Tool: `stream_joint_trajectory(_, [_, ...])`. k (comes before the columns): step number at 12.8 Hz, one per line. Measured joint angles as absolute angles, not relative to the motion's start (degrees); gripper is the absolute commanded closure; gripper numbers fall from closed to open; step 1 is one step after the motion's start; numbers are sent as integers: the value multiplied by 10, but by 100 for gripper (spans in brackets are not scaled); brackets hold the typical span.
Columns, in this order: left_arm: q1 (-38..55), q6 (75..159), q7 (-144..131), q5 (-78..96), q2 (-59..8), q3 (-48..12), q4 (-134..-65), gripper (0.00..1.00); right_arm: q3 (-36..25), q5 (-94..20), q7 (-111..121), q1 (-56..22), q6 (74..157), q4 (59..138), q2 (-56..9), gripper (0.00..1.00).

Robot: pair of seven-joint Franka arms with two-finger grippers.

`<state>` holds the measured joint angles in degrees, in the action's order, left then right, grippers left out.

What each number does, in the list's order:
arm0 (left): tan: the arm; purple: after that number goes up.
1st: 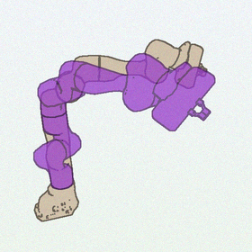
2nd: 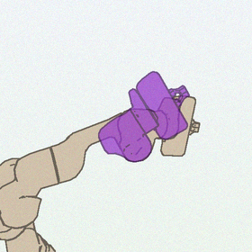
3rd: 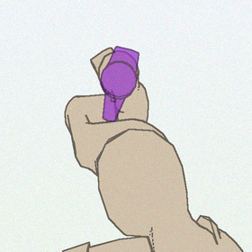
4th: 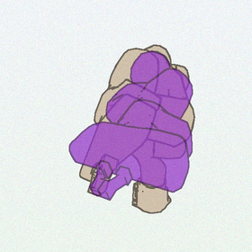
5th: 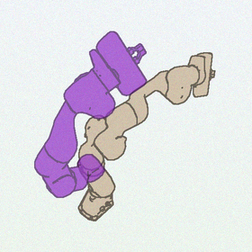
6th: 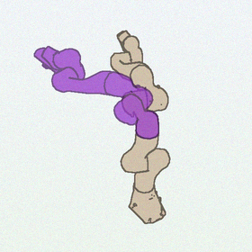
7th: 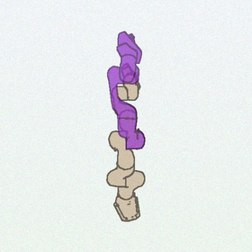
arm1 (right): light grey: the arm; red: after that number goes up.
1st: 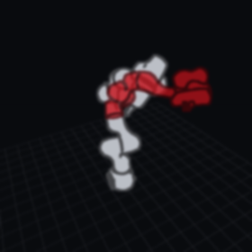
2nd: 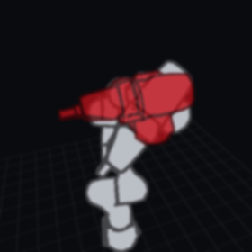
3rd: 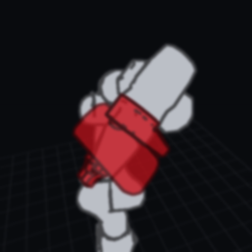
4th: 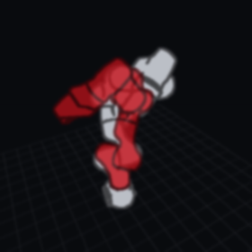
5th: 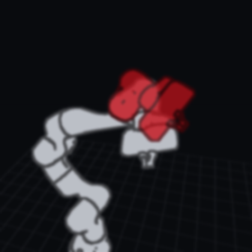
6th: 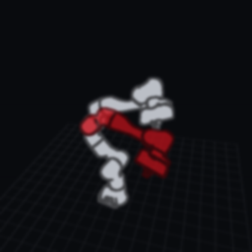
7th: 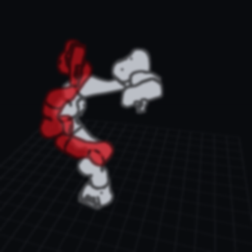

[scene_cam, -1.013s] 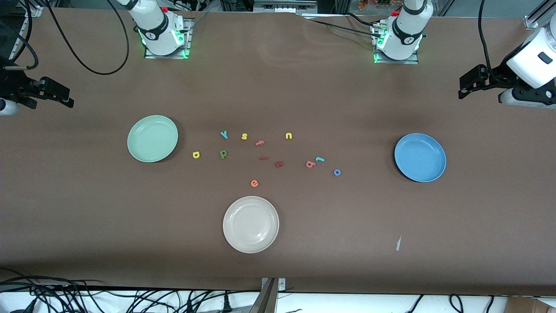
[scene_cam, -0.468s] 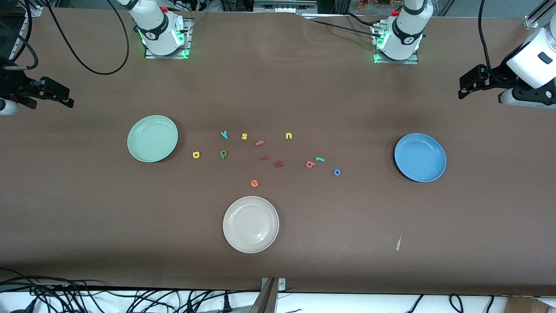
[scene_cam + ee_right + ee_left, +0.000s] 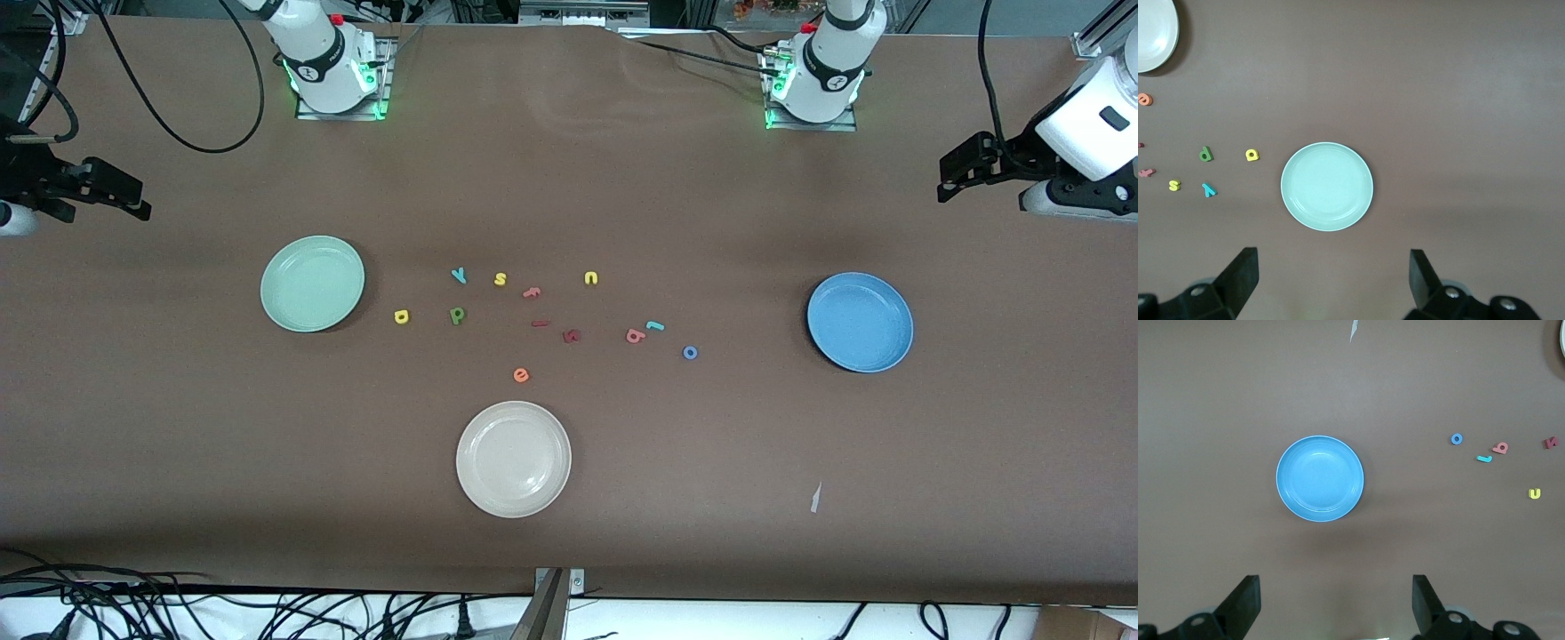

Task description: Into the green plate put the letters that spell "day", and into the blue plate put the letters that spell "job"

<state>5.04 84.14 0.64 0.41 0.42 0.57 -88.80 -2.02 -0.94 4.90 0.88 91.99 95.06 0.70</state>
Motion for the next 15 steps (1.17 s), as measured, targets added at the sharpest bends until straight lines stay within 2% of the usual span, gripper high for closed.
stream_joint_trajectory(15, [47, 832, 6, 5, 3, 5, -887, 0, -20, -9, 49, 9, 920, 951, 7, 0])
